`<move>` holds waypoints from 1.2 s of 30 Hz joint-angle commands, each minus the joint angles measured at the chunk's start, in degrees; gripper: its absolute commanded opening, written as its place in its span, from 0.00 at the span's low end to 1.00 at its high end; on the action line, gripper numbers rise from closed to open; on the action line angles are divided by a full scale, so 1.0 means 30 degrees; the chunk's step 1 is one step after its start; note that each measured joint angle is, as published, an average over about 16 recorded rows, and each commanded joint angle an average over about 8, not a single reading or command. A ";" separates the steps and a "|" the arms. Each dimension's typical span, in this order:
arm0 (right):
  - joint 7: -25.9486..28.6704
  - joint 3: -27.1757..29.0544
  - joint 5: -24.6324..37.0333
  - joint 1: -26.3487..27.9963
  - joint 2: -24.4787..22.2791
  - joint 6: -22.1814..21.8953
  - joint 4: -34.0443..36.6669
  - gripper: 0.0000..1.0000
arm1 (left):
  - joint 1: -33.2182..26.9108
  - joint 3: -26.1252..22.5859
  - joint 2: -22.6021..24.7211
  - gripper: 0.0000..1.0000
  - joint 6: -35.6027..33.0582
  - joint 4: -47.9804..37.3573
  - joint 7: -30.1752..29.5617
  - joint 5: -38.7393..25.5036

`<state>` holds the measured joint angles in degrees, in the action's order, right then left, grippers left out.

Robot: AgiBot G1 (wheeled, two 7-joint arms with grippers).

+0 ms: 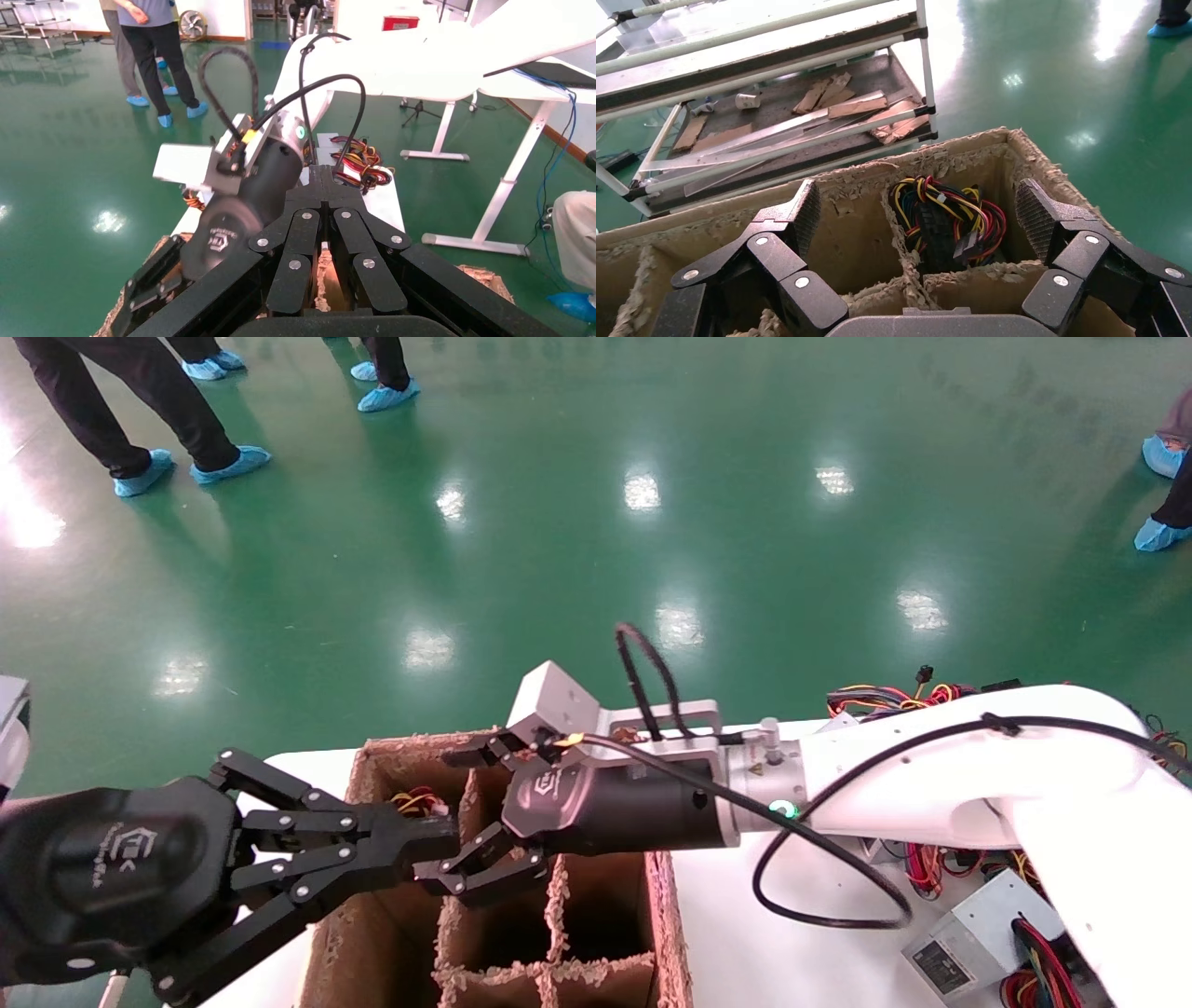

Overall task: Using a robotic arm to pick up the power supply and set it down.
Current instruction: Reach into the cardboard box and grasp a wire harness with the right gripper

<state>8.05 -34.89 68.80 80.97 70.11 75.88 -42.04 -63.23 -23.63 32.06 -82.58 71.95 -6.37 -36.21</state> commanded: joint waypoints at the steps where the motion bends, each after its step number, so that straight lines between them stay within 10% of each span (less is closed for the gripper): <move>1: -0.0278 -0.0152 0.0171 0.0217 0.0413 0.0053 0.0700 0.96 | 0.0000 0.0000 0.0000 0.00 0.0000 0.0000 0.0000 0.0000; 21: -0.2554 -0.0678 0.0199 0.1217 0.2265 0.0387 0.6123 0.05 | 0.0000 -0.0001 0.0000 0.00 0.0000 0.0000 0.0001 0.0001; 36: -0.3346 -0.1730 -0.0157 0.1770 0.2459 0.0559 0.6706 0.00 | -0.0001 -0.0002 -0.0001 0.00 0.0001 0.0000 0.0001 0.0001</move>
<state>-1.79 -40.17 68.30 86.24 77.47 77.33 -22.14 -63.23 -23.63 32.06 -82.57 71.95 -6.37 -36.20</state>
